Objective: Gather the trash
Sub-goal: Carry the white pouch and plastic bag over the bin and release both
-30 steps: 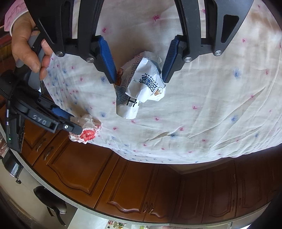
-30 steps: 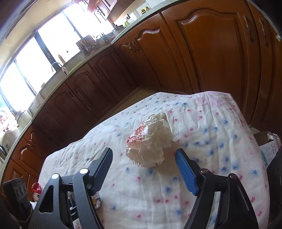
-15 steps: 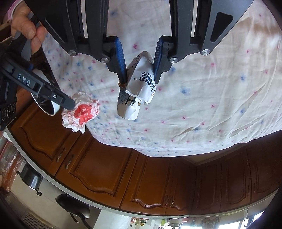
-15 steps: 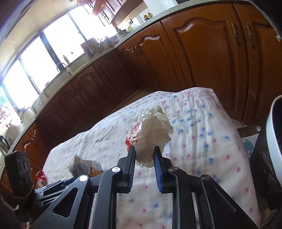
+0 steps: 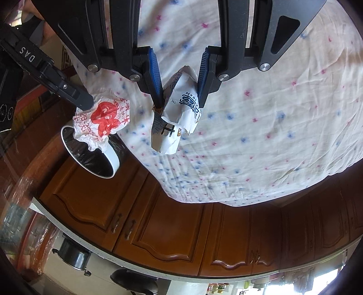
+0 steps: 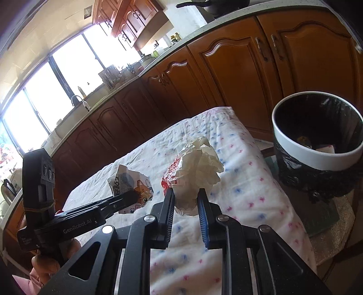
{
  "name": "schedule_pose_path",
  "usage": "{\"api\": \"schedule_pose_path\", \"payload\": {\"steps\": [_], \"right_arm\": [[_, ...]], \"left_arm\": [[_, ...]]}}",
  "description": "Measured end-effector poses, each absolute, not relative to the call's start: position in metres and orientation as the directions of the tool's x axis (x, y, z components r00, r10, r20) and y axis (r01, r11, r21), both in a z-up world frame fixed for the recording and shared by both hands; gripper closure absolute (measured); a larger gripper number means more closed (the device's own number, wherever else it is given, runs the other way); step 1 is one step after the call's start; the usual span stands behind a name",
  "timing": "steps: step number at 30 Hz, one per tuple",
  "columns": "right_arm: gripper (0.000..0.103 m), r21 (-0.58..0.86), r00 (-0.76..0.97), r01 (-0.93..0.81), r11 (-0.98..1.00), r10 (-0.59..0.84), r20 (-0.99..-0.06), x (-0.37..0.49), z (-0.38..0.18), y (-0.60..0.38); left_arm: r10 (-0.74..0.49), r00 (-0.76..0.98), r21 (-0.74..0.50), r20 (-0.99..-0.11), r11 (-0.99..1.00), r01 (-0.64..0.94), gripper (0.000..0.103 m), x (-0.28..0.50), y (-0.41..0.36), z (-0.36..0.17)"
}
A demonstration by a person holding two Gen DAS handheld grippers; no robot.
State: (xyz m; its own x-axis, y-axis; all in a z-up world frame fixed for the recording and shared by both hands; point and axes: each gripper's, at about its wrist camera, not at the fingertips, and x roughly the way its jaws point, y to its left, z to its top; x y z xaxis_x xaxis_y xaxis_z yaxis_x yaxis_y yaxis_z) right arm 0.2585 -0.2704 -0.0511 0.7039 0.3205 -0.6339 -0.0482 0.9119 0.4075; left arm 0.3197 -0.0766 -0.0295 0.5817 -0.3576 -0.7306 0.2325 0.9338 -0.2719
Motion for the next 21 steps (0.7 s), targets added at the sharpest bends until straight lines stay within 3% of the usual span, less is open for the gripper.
{"api": "schedule_pose_path", "payload": {"steps": [21], "right_arm": [[0.083, 0.403, 0.755, 0.051, 0.914, 0.229, -0.614, 0.210, -0.043, -0.328]], "left_arm": [[-0.369, 0.552, -0.209, -0.748, 0.920, 0.333, 0.075, 0.306, -0.136, -0.026]]}}
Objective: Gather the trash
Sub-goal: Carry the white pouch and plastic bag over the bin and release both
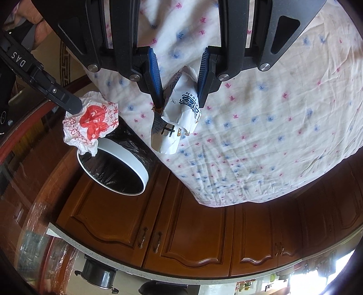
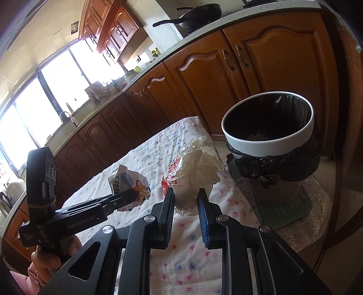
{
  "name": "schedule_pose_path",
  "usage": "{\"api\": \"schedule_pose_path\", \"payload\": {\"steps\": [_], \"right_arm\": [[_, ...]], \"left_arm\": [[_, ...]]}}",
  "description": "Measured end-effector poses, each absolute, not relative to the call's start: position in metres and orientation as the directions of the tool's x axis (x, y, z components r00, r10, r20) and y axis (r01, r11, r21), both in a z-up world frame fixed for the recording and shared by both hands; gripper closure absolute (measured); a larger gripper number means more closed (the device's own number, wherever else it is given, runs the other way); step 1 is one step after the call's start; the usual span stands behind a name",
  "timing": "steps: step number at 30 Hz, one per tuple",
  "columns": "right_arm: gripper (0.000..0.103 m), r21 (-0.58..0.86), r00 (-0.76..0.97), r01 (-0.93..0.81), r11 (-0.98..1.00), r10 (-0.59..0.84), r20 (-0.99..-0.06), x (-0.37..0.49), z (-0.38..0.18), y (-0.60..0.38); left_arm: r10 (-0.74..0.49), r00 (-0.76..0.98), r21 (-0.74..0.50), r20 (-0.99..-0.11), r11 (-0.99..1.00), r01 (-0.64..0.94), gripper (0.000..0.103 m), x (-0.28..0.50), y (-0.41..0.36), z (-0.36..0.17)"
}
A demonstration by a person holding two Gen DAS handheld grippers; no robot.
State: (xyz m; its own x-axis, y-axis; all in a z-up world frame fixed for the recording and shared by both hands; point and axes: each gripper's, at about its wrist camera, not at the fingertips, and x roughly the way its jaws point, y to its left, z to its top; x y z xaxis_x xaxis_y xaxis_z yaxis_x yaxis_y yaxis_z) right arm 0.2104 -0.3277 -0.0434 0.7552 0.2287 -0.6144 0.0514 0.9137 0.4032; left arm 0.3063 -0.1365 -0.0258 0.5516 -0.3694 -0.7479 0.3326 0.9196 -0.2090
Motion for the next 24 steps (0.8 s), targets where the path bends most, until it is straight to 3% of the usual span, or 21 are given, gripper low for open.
{"api": "schedule_pose_path", "payload": {"steps": [24], "right_arm": [[0.083, 0.404, 0.779, 0.131, 0.906, 0.158, -0.607, 0.203, -0.041, -0.378]], "left_arm": [[-0.385, 0.527, -0.175, -0.757, 0.898, 0.405, 0.075, 0.328, -0.191, -0.025]]}}
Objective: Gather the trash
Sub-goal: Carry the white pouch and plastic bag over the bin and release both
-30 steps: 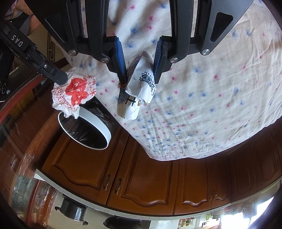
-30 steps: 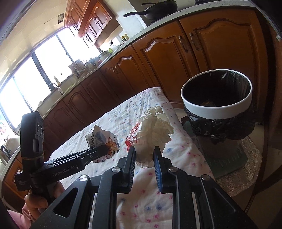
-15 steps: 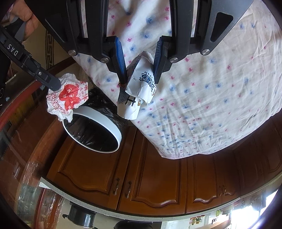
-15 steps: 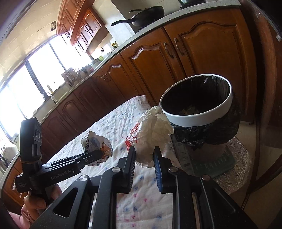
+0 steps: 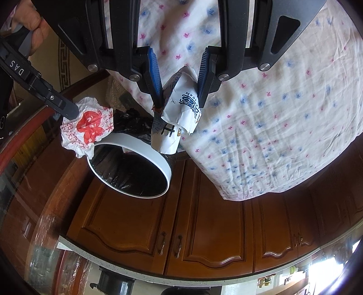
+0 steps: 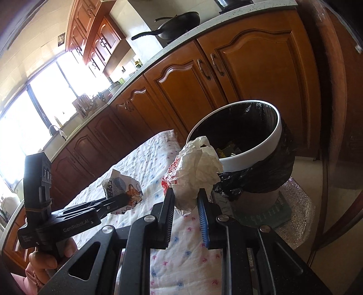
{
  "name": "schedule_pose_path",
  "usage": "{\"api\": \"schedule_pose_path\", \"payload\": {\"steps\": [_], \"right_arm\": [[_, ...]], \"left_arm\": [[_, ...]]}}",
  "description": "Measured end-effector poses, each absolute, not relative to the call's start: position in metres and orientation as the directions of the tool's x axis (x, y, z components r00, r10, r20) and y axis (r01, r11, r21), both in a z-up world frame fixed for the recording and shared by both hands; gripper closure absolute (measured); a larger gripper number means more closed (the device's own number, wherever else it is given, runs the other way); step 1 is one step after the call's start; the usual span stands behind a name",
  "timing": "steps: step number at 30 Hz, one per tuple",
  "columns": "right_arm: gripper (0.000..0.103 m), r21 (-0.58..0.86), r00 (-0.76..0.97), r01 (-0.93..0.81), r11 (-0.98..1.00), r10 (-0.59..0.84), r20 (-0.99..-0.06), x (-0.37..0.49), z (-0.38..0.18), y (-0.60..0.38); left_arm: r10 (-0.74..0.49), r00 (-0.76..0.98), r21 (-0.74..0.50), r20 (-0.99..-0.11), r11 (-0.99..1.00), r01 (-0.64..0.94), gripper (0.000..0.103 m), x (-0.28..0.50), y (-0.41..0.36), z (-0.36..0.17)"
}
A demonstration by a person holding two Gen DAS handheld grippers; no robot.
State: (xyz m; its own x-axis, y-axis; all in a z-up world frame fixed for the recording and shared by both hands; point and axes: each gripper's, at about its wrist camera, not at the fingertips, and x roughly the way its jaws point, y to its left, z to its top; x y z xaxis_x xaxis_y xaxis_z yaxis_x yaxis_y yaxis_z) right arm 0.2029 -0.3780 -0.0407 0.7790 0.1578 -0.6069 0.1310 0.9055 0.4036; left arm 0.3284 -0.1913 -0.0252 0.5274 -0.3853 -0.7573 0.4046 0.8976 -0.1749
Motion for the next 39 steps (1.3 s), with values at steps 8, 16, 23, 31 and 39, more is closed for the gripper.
{"api": "schedule_pose_path", "payload": {"steps": [8, 16, 23, 31, 39], "right_arm": [[0.083, 0.402, 0.784, 0.150, 0.903, 0.139, -0.605, 0.206, -0.038, -0.387], [0.083, 0.381, 0.787, 0.169, 0.909, 0.109, -0.608, 0.218, -0.029, -0.402], [0.083, 0.356, 0.778, 0.193, 0.914, 0.079, -0.623, 0.237, -0.024, -0.421], [0.083, 0.323, 0.757, 0.209, 0.923, 0.057, -0.651, 0.263, -0.021, -0.439], [0.082, 0.285, 0.713, 0.219, 0.933, 0.046, -0.700, 0.287, -0.027, -0.452]], "left_arm": [[-0.399, 0.522, -0.169, -0.754, 0.886, 0.432, 0.075, 0.340, -0.206, -0.023], [-0.408, 0.521, -0.149, -0.749, 0.871, 0.468, 0.075, 0.355, -0.229, -0.017], [-0.418, 0.517, -0.127, -0.747, 0.853, 0.507, 0.075, 0.377, -0.255, -0.013], [-0.400, 0.501, -0.086, -0.767, 0.839, 0.538, 0.074, 0.412, -0.290, -0.016], [-0.375, 0.451, -0.089, -0.810, 0.839, 0.537, 0.074, 0.451, -0.317, -0.032]]}}
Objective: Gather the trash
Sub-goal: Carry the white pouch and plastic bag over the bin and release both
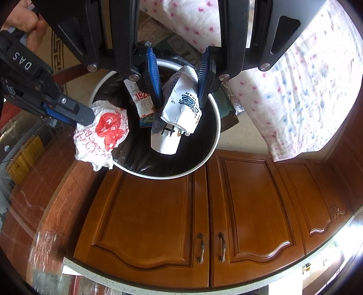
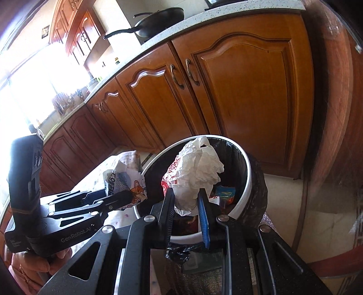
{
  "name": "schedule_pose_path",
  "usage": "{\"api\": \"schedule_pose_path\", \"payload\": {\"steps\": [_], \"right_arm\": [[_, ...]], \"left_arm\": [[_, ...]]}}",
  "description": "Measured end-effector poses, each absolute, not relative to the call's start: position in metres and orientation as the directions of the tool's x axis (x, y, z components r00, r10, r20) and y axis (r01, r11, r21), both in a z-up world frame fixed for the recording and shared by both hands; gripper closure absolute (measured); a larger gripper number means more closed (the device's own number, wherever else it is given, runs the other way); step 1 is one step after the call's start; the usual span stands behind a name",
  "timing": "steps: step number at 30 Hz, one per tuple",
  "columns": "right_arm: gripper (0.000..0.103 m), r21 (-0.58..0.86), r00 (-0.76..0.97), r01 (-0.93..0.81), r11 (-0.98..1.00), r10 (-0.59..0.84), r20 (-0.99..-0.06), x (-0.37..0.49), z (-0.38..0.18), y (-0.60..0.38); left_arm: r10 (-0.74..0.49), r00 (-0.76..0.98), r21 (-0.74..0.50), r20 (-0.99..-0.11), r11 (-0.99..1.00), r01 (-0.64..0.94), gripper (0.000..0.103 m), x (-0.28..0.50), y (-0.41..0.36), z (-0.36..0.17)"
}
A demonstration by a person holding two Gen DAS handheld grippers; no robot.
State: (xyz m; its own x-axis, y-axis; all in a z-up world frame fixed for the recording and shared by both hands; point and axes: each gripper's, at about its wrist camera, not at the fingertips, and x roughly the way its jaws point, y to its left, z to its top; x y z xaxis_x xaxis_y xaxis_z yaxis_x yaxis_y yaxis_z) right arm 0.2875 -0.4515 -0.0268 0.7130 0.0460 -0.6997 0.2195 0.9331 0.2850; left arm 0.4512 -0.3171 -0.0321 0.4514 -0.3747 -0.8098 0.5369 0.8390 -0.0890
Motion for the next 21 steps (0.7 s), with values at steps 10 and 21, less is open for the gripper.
{"api": "schedule_pose_path", "payload": {"steps": [10, 21], "right_arm": [[0.081, 0.271, 0.673, 0.234, 0.934, 0.046, -0.738, 0.302, -0.037, -0.461], [0.070, 0.290, 0.655, 0.248, 0.924, 0.060, -0.753, 0.308, -0.043, -0.473]], "left_arm": [[-0.344, 0.417, -0.076, -0.841, 0.839, 0.539, 0.073, 0.475, -0.339, -0.053], [-0.331, 0.417, -0.060, -0.847, 0.838, 0.543, 0.058, 0.477, -0.343, -0.055]]}}
